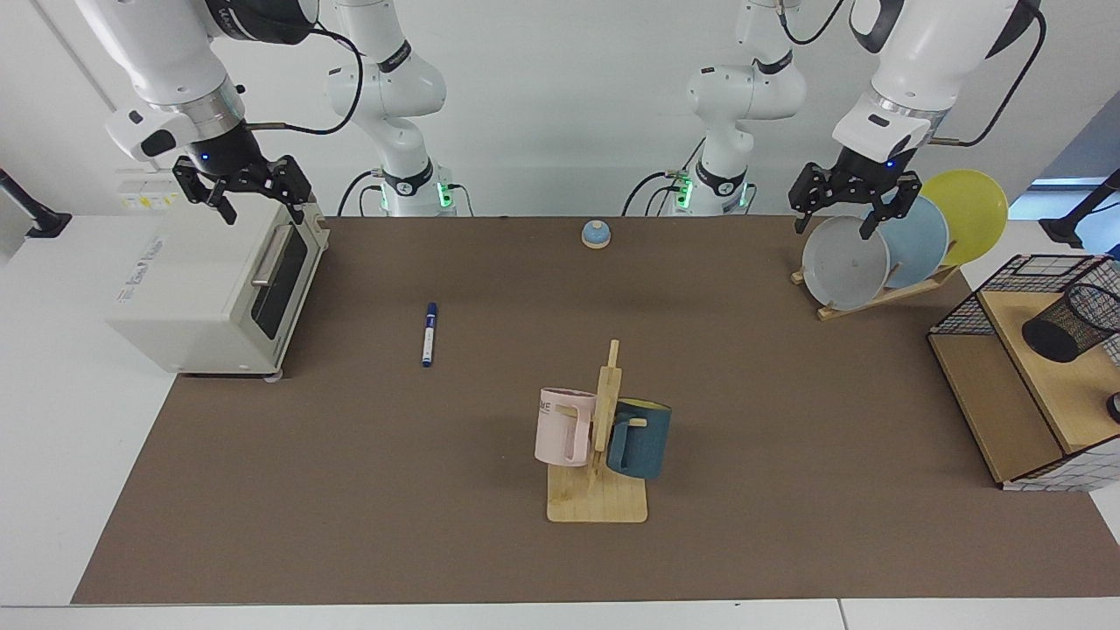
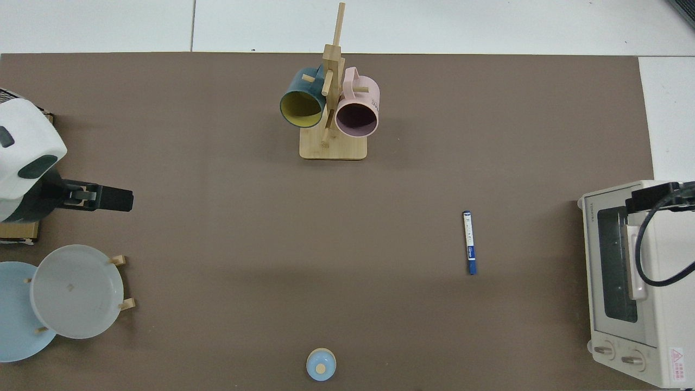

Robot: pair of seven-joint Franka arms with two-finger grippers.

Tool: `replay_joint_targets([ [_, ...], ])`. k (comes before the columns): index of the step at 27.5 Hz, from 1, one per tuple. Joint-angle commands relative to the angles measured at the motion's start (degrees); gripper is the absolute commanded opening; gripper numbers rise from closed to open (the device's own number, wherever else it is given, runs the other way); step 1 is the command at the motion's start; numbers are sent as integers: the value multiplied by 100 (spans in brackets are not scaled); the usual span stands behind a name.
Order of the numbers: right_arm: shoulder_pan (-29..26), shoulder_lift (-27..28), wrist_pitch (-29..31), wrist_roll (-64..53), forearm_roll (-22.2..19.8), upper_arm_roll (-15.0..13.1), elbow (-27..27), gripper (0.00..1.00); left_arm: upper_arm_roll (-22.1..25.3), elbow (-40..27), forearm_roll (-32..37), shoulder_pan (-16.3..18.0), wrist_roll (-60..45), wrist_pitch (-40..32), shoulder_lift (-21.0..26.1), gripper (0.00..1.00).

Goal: Put markers into pen holder

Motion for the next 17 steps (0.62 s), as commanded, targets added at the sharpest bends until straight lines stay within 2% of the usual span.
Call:
replay_joint_targets([
  [1,-76,-97,118,11,-61,78,-119,100,-4,30,33,19,-64,-117,-38,100],
  [17,-110,-105,109,-6,-35,69,-40,100,-4,30,33,19,-64,-117,-38,100],
])
